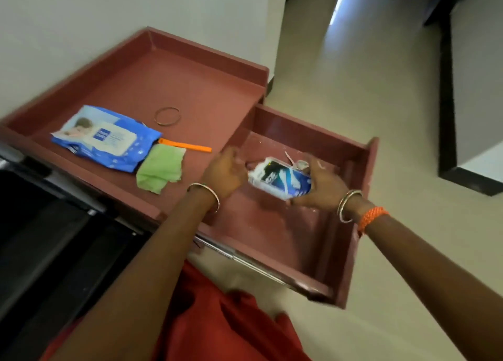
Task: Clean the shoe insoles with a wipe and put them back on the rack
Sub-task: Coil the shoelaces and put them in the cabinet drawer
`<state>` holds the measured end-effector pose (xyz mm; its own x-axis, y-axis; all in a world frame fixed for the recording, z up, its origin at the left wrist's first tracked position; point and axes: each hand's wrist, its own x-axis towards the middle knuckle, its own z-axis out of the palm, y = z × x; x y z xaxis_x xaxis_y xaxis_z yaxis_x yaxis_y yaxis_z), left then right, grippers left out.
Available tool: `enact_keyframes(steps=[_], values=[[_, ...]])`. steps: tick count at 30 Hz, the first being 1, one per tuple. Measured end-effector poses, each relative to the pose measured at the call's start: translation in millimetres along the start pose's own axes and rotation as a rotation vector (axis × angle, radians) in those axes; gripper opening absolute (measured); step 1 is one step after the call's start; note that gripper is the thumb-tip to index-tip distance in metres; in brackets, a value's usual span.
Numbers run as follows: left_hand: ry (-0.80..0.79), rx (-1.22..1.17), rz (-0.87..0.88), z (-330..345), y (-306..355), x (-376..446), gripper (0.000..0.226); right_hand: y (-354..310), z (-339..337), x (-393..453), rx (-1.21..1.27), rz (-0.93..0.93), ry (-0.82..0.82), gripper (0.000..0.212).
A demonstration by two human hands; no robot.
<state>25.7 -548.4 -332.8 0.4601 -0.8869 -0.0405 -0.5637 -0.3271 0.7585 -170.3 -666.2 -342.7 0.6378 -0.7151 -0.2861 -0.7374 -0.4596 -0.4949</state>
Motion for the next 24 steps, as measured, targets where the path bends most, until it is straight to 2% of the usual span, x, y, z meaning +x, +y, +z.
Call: enact_keyframes(steps=[3,7,12,18,22,24], values=[[-0.268,0.001,-0.032,45.4,-3.0,-32.0,0.032,22.2,28.7,-38.3,-0.055,0.067,-0.156,0.112],[-0.361,0.029,-0.027,73.2,-22.7,-64.1,0.035,30.2,57.3,-55.0,-0.137,0.054,-0.246,0.103],[-0.356,0.133,-0.012,62.7,-39.7,-78.9,0.037,30.6,87.1,-50.9,-0.278,0.043,-0.305,0.093],[-0.274,0.135,0.018,48.3,-57.7,-69.3,0.035,33.0,107.4,-51.2,-0.443,0.023,-0.364,0.093],[-0.146,0.097,0.12,30.8,-47.7,-62.5,0.036,24.2,90.9,-46.4,-0.517,0.032,-0.421,0.07],[-0.055,0.064,0.19,14.2,-39.0,-56.0,0.038,8.9,76.4,-31.9,-0.44,0.032,-0.282,0.053]])
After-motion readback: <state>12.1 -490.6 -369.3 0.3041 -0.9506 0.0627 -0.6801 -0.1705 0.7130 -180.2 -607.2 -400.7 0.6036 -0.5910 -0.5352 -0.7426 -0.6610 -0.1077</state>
